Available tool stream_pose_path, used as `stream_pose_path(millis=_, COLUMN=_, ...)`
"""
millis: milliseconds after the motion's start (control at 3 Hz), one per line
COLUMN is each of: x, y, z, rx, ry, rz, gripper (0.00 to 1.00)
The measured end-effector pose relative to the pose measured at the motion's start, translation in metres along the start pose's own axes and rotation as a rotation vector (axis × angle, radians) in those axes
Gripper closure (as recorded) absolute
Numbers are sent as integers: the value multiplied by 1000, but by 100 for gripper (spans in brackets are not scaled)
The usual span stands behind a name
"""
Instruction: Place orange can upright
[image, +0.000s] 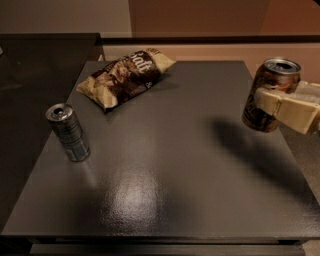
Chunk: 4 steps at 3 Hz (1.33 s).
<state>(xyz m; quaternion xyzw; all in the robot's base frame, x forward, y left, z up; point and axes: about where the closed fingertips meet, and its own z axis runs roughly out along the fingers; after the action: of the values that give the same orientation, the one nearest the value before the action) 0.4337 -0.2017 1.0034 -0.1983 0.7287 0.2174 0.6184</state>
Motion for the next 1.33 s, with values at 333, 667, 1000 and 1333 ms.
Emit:
stream_pose_path(millis=333, x=-14, y=4, z=4, rx=-118, ry=-94, rz=-183, gripper=100)
stream_pose_path(millis=667, x=-19, y=33, z=48, rx=-295, ry=-126, rz=-370, gripper=100)
stream_pose_path(millis=1000, x=-15, y=55, z=81, rx=-418, ry=-120, rz=-451, gripper=100)
stream_pose_path(millis=1333, x=-8, y=65, z=100, rx=-482, ry=-94, rz=-473, gripper=100)
